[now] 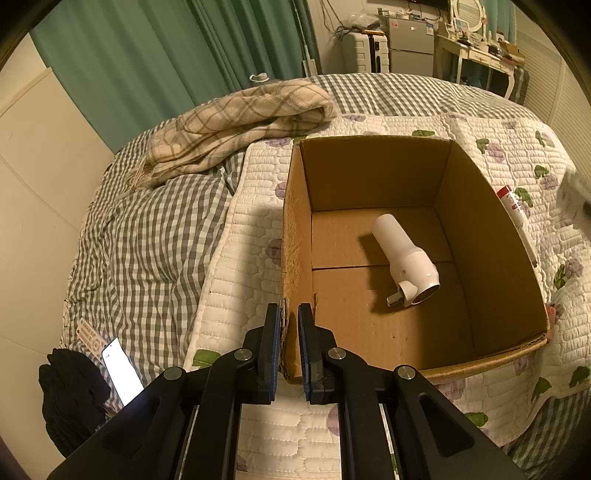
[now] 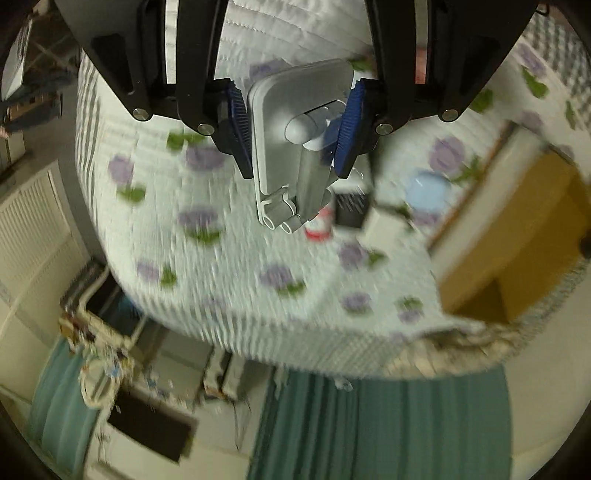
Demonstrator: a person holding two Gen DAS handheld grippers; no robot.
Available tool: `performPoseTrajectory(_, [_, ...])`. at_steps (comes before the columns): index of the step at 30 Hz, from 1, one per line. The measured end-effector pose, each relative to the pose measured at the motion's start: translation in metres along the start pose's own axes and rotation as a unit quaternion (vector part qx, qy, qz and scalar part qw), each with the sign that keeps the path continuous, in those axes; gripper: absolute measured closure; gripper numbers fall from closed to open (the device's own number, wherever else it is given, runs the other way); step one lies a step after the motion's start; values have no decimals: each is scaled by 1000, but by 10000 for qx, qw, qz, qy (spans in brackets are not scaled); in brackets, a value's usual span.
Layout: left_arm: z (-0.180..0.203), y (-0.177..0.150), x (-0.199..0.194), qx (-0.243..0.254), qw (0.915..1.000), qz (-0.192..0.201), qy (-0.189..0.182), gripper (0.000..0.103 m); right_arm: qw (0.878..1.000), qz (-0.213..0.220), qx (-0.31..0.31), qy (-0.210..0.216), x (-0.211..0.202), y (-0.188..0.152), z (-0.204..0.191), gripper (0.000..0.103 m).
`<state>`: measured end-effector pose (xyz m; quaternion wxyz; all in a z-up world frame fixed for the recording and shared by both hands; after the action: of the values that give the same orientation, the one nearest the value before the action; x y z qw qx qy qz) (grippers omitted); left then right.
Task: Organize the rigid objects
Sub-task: 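Carry the phone stand with the right tool and release it into the box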
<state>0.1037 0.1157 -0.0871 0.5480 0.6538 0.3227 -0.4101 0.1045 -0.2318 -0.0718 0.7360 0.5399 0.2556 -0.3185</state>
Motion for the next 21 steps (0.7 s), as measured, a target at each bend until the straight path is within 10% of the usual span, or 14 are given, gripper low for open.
performPoseTrajectory(11, [-1,1,0,-21,10000,8,-60,93,9888,1162,-534,776,-69,95,-95,60])
performPoseTrajectory(21, [-6,-1,0,-66,9998,27,-187,93,9872,889,-928,945,-29,108,-187,61])
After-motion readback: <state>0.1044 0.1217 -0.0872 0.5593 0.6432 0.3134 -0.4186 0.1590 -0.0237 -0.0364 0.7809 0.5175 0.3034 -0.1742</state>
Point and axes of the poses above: each gripper's, at about its wrist camera, not at the fingertips, and x roughly the way its jaws point, z to its right, y to its top, the point moved 1 cm from there along x, roughly the way its jaws point, and after that the axes turned 10 degrees about -y, right-handed, at the moved point
